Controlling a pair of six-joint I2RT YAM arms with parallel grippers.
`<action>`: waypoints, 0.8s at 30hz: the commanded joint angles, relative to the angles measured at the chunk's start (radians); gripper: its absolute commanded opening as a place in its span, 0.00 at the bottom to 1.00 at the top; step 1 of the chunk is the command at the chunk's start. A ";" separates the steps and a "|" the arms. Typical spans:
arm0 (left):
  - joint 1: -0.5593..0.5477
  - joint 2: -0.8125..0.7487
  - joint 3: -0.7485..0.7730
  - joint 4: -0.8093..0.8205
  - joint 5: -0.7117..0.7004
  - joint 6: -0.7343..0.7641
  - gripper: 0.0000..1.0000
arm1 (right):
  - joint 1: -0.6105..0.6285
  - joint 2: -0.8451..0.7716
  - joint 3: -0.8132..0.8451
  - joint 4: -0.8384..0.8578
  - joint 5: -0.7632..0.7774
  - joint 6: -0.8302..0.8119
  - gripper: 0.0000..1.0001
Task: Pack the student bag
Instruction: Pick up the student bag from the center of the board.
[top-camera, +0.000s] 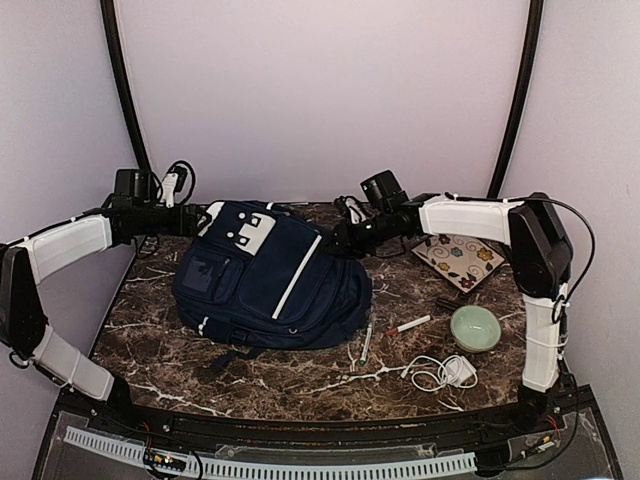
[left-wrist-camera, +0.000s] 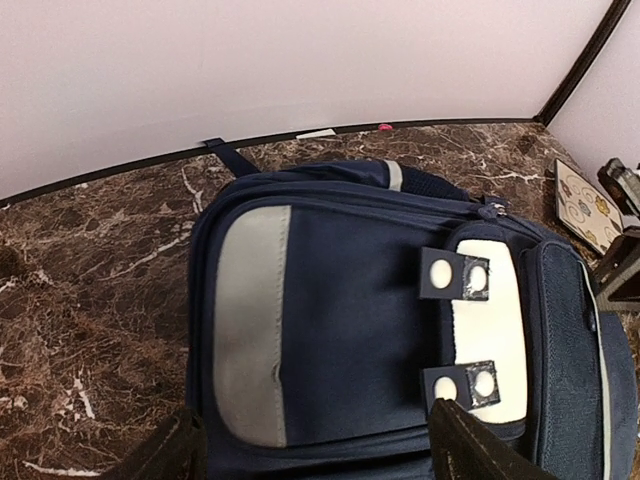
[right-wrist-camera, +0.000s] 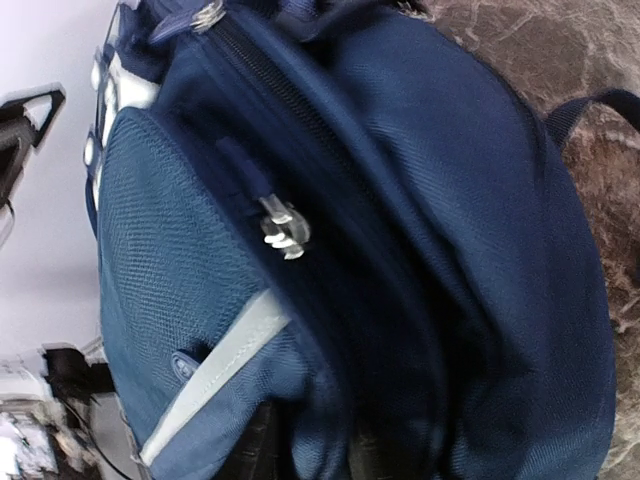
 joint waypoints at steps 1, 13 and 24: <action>0.003 -0.043 -0.027 -0.008 0.064 0.031 0.79 | 0.027 0.014 0.047 0.157 -0.206 0.055 0.11; -0.002 -0.225 -0.028 0.050 0.231 0.056 0.74 | 0.063 0.005 0.565 -0.346 0.124 -0.437 0.00; -0.024 -0.380 0.032 0.028 0.188 0.122 0.72 | 0.185 -0.193 0.580 -0.182 0.317 -0.891 0.00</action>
